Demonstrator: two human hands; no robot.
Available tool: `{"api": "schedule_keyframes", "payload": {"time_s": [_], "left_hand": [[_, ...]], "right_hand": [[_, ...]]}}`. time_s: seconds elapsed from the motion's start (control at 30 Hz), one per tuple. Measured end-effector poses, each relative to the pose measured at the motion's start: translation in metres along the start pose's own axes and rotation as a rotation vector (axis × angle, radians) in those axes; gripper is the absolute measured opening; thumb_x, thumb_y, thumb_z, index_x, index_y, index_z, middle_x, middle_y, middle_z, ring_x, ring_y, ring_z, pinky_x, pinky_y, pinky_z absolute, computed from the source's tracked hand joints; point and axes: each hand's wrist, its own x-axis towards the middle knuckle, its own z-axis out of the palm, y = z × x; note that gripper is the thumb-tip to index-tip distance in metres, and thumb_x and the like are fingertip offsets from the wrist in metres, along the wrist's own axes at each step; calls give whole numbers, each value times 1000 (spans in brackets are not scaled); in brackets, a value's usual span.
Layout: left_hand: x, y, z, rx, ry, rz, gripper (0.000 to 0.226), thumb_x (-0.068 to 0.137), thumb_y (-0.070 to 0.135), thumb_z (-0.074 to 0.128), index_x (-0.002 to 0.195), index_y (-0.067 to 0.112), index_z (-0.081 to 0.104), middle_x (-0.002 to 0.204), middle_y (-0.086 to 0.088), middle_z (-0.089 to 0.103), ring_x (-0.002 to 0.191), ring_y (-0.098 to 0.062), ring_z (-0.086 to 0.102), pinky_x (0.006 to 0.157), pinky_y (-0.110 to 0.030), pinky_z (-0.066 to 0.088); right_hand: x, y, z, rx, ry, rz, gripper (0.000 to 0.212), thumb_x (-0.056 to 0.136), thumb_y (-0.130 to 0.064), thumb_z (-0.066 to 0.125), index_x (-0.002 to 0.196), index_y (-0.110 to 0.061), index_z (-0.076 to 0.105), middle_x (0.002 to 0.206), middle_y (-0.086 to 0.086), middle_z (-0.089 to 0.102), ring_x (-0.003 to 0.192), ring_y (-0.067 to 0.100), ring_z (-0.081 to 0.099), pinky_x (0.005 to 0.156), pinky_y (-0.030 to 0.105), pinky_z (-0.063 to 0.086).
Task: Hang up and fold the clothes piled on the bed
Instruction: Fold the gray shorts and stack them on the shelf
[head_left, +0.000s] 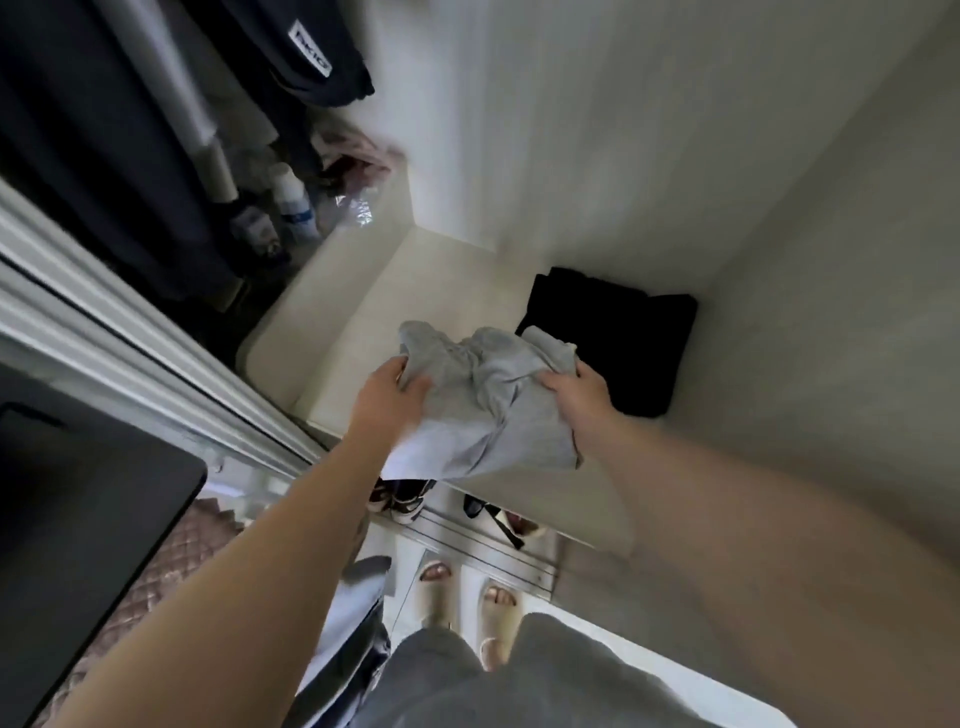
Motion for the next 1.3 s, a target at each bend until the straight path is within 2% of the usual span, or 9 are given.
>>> {"api": "schedule_keyframes", "payload": {"time_s": [0.27, 0.47, 0.57, 0.63, 0.73, 0.9, 0.97, 1.1, 1.3], "left_hand": [[98, 47, 30, -38, -207, 98, 18, 96, 11, 57, 100, -2, 68, 95, -22, 68, 80, -23, 56, 61, -27, 41], [166, 111, 71, -141, -257, 359, 16, 99, 15, 57, 110, 14, 69, 106, -1, 70, 96, -16, 62, 79, -28, 45], [199, 123, 105, -44, -269, 403, 27, 101, 22, 55, 126, 18, 62, 111, -2, 67, 100, -17, 60, 75, -22, 39], [216, 120, 130, 42, -299, 288, 46, 100, 26, 55, 145, 19, 46, 113, -9, 64, 107, -29, 62, 81, -29, 41], [229, 102, 166, 291, -317, 152, 65, 97, 35, 56, 155, 23, 29, 147, -15, 44, 132, -39, 45, 105, -46, 41], [225, 71, 209, 570, -162, 631, 62, 97, 36, 51, 154, 21, 35, 165, -12, 22, 150, -39, 19, 117, -53, 24], [229, 65, 229, 626, -205, 753, 60, 98, 43, 49, 155, 28, 35, 168, -7, 14, 153, -36, 11, 120, -54, 18], [247, 58, 263, 715, -273, 746, 62, 100, 62, 23, 158, 44, 9, 169, 1, -12, 154, -30, -7, 123, -54, 5], [285, 64, 290, 723, -273, 735, 60, 99, 65, 17, 156, 49, 5, 168, 4, -13, 155, -25, -9, 123, -54, 1]], "right_hand": [[55, -21, -48, 205, 132, 105, 58, 86, -14, 76, 140, -18, 57, 119, 11, 70, 103, 32, 69, 97, 48, 54], [87, -63, -89, 183, 348, -107, 42, 91, -16, 71, 132, -15, 63, 107, -4, 70, 96, 16, 68, 73, 26, 54], [107, -66, -104, -41, 512, -152, 39, 92, -16, 67, 130, -20, 60, 108, -5, 67, 108, 25, 64, 85, 33, 53], [119, -61, -112, -238, 520, -47, 61, 93, -21, 64, 149, -19, 40, 134, 10, 57, 124, 34, 55, 102, 44, 47], [135, -39, -111, -657, 538, 82, 88, 93, -27, 67, 159, -12, 11, 160, 19, 24, 145, 38, 28, 118, 44, 25], [152, 19, -97, -1126, 477, -147, 70, 98, -33, 52, 159, -33, 18, 168, 6, 1, 152, 35, 4, 120, 53, 17], [169, 38, -93, -1215, 446, -145, 65, 100, -46, 46, 157, -43, 15, 168, 0, -4, 153, 32, -2, 119, 60, 15], [210, 63, -89, -1272, 444, -109, 68, 94, -68, 17, 157, -46, 5, 167, 4, -15, 154, 30, -11, 118, 66, 4], [263, 79, -99, -1283, 468, -83, 75, 85, -78, -5, 154, -49, -5, 167, 3, -18, 153, 26, -14, 117, 65, -9]]}}
